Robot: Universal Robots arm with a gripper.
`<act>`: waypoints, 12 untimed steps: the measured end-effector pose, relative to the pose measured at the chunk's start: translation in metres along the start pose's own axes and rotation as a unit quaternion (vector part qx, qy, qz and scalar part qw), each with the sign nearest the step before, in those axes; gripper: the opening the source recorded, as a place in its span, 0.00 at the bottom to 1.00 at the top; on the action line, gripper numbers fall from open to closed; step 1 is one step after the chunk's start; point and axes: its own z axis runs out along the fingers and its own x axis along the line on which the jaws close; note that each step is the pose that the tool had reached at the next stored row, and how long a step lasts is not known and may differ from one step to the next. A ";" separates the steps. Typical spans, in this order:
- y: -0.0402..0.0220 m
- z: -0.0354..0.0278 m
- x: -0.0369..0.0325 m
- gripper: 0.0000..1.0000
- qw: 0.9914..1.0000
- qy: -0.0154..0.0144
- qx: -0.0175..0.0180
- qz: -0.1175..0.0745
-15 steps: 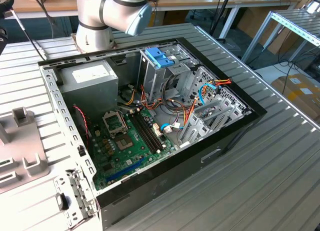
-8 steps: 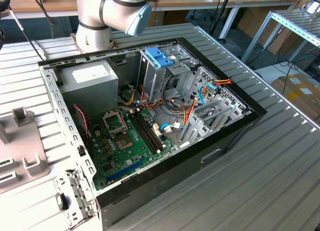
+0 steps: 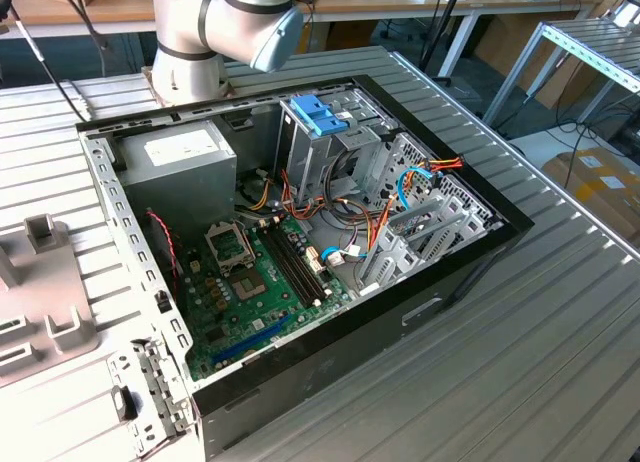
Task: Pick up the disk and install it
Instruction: 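Reach for the disk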
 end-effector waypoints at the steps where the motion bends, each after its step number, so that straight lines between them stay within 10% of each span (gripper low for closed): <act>1: 0.0000 0.0000 0.0003 0.11 1.000 0.000 0.000 0.000; 12: -0.0004 -0.0001 0.0050 0.11 1.000 0.000 0.000 0.000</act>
